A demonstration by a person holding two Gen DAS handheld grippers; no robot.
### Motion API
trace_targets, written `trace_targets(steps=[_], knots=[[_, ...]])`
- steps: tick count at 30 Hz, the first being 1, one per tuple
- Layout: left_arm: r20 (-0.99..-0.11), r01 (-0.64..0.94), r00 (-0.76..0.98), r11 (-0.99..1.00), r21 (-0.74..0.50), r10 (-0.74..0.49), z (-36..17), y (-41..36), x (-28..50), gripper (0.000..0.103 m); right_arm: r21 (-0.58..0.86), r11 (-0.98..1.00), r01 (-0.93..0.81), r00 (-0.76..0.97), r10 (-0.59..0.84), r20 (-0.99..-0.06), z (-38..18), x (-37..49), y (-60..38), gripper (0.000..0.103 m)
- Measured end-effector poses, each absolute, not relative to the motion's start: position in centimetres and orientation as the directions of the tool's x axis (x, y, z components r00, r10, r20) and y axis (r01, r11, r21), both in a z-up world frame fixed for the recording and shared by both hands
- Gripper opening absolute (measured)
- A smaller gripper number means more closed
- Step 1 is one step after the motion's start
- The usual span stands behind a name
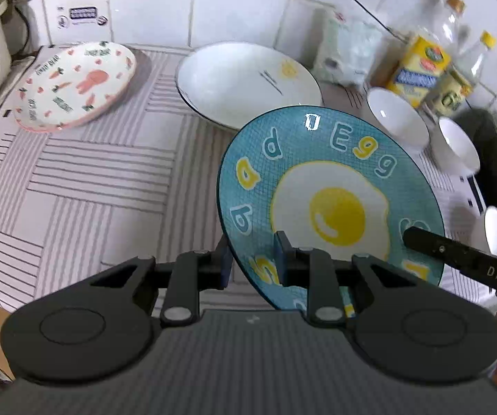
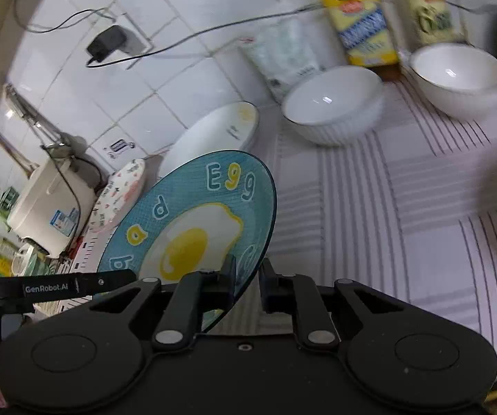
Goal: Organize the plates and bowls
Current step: 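Lift the blue egg plate with both grippers and lower it onto the white sun plate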
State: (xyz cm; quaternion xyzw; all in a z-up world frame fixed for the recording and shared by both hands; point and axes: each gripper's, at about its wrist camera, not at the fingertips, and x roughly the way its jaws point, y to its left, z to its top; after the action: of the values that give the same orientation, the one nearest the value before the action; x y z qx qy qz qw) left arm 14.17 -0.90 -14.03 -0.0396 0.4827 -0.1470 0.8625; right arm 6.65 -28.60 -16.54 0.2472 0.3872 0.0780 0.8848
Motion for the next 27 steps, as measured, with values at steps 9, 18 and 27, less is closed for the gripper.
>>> trace_targets(steps=[9, 18, 27], knots=[[-0.795, 0.178, 0.548, 0.965, -0.194, -0.261, -12.3, 1.0, 18.6, 0.023, 0.523, 0.852, -0.015, 0.695, 0.385, -0.608, -15.1, 13.0, -27.7, 0.018], [-0.804, 0.142, 0.546, 0.972, -0.190, -0.237, -13.7, 2.0, 24.1, 0.023, 0.512, 0.856, -0.076, 0.664, 0.426, -0.614, -16.3, 19.9, -27.5, 0.018], [-0.835, 0.038, 0.508, 0.975, -0.220, -0.209, -16.9, 2.1, 29.1, 0.023, 0.495, 0.866, -0.072, 0.620, 0.428, -0.658, -18.8, 25.8, -27.9, 0.018]])
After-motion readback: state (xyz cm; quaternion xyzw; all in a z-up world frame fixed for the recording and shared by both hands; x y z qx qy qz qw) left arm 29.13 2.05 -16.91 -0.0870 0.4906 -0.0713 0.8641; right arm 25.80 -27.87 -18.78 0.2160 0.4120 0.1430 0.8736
